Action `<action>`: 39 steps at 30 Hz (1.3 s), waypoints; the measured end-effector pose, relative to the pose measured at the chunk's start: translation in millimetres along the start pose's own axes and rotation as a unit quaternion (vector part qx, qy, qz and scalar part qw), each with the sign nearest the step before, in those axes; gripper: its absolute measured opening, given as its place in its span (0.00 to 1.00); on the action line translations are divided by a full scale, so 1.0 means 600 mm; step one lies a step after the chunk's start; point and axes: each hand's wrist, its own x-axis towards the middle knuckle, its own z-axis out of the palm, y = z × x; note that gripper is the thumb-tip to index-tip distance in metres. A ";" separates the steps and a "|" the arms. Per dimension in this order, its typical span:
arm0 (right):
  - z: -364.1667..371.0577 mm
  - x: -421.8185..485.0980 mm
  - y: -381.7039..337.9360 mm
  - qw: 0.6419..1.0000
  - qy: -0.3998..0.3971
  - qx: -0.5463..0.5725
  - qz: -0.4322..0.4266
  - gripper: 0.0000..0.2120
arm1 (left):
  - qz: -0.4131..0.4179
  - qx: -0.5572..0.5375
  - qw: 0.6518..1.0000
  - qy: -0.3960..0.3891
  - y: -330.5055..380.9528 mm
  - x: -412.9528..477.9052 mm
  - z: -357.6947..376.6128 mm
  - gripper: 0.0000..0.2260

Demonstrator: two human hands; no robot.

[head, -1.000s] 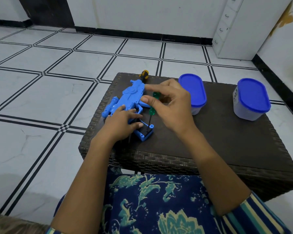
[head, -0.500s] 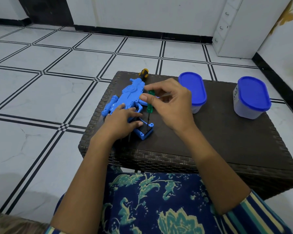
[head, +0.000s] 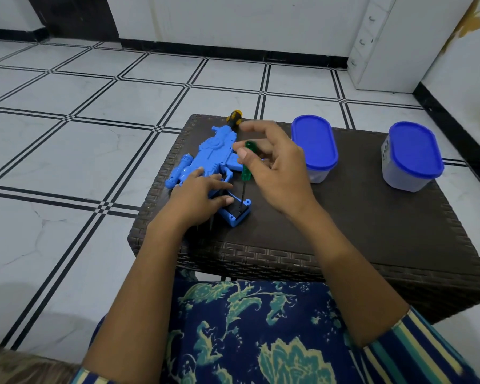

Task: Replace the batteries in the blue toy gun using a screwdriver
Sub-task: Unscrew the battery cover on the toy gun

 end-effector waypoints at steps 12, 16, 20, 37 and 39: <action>-0.004 0.001 0.002 0.995 0.040 -0.065 -0.056 0.10 | -0.001 0.016 1.000 -0.005 0.004 -0.001 -0.002 0.18; -0.007 0.002 0.003 0.995 0.028 -0.068 -0.065 0.11 | -0.002 0.012 1.000 -0.004 0.003 0.000 -0.001 0.18; -0.005 0.001 0.004 0.998 0.005 -0.050 -0.047 0.13 | -0.002 0.012 1.000 -0.005 0.002 -0.001 -0.002 0.18; -0.016 0.004 -0.002 0.997 0.052 -0.047 -0.040 0.11 | -0.003 0.019 1.000 -0.010 0.003 -0.001 -0.005 0.18; -0.014 0.003 -0.002 0.997 0.046 -0.054 -0.042 0.11 | -0.002 0.021 1.000 -0.007 0.004 -0.002 -0.005 0.18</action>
